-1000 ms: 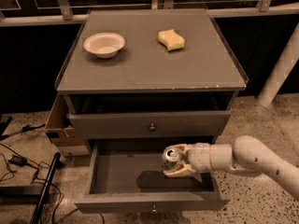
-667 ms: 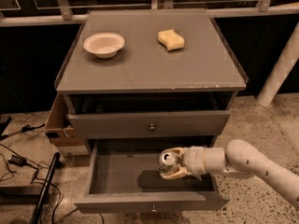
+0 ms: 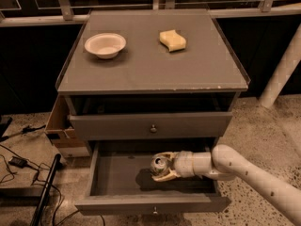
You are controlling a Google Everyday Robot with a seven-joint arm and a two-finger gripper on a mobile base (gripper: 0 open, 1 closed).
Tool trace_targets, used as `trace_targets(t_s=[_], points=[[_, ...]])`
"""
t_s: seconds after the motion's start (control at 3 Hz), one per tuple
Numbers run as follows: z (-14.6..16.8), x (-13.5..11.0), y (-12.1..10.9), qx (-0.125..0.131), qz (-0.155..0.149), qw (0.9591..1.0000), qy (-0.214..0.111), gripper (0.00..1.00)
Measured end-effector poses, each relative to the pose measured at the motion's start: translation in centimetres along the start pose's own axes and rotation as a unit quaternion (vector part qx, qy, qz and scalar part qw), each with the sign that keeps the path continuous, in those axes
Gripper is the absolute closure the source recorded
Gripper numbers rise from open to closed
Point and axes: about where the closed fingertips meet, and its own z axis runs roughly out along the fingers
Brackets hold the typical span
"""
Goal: Place 7up can into middle drawer
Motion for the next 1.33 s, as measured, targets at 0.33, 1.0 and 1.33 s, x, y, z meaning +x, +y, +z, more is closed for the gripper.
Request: trace_targets(t_s=[0.33, 1.0, 1.33], points=[[2.4, 1.7, -0.3, -0.004, -0.002, 0.9999, -0.012, 1.0], [5.0, 4.3, -0.5, -0.014, 0.004, 0.9999, -0.006, 1.0], [6.5, 6.6, 0.1, -0.027, 0.012, 0.9995, 0.012, 1.0]])
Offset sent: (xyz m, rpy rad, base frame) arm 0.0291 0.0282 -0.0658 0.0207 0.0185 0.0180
